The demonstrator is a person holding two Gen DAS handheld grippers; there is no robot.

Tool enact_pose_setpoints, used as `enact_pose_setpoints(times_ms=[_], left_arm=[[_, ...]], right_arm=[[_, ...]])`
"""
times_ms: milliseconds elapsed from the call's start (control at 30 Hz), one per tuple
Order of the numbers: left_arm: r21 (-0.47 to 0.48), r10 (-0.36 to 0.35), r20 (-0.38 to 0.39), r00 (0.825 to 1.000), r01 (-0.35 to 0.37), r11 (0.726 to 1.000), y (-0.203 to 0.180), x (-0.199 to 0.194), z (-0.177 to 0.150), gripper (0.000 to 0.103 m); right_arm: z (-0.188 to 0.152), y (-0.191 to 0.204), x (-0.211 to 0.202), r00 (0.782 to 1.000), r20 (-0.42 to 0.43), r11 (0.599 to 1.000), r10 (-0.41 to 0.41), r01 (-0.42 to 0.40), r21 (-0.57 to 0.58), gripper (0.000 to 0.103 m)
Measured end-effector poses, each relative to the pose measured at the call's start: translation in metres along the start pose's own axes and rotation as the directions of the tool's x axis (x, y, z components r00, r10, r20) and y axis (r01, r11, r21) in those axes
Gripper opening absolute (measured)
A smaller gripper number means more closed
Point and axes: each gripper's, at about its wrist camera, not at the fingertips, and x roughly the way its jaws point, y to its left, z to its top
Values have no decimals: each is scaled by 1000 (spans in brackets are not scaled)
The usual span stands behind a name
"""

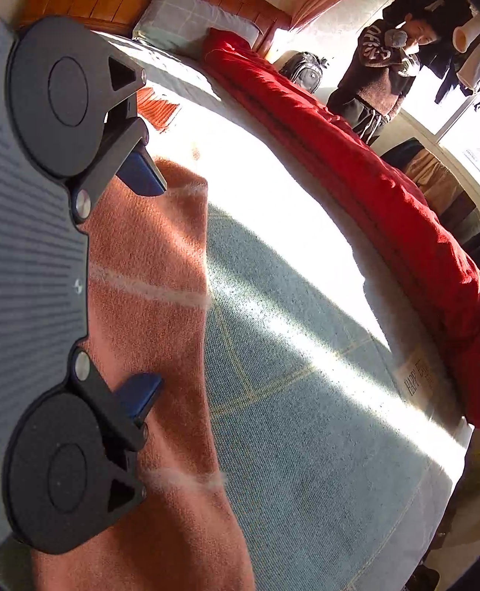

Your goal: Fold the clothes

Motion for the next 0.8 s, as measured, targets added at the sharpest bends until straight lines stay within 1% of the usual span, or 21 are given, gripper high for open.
enact_pose_setpoints(times_ms=[167,200,300,367,433,533,567,600,700,767,800], left_arm=[[0,-4,8,1000,4,1000,1,-1,-2,102],[0,-4,11,1000,4,1000,1,-1,-2,102],[2,-2,14,1000,2,1000,1,-1,-3,102],[0,-2,15,1000,2,1000,1,-2,-3,102],[-2,-3,17,1000,3,1000,1,-2,-4,102],[-3,0,15,1000,0,1000,1,-2,-4,102],[-3,1,14,1000,-1,1000,0,-2,-4,102],[-3,3,14,1000,-3,1000,0,-2,-3,102],[-4,11,11,1000,-11,1000,-1,-1,-3,102],[-4,16,8,1000,-16,1000,-2,0,-2,102],[-3,18,7,1000,-18,1000,-2,0,-2,102]], right_arm=[[-5,4,5,999,1,999,-36,36,-25,103],[-7,2,-2,999,11,999,-39,39,-26,103],[-17,-14,-47,997,70,999,-40,40,-6,103],[-29,-37,-76,994,88,997,-65,61,42,103],[-43,-59,-96,991,101,991,-90,79,103,103],[-65,-96,-118,985,127,971,-118,87,221,97],[-67,-103,-118,983,142,965,-115,77,250,92],[-68,-110,-117,981,156,958,-113,67,278,85],[-73,-132,-117,974,199,933,-110,32,360,77],[-77,-147,-116,967,228,911,-110,7,412,74],[-78,-154,-116,964,242,900,-111,-7,437,69]])
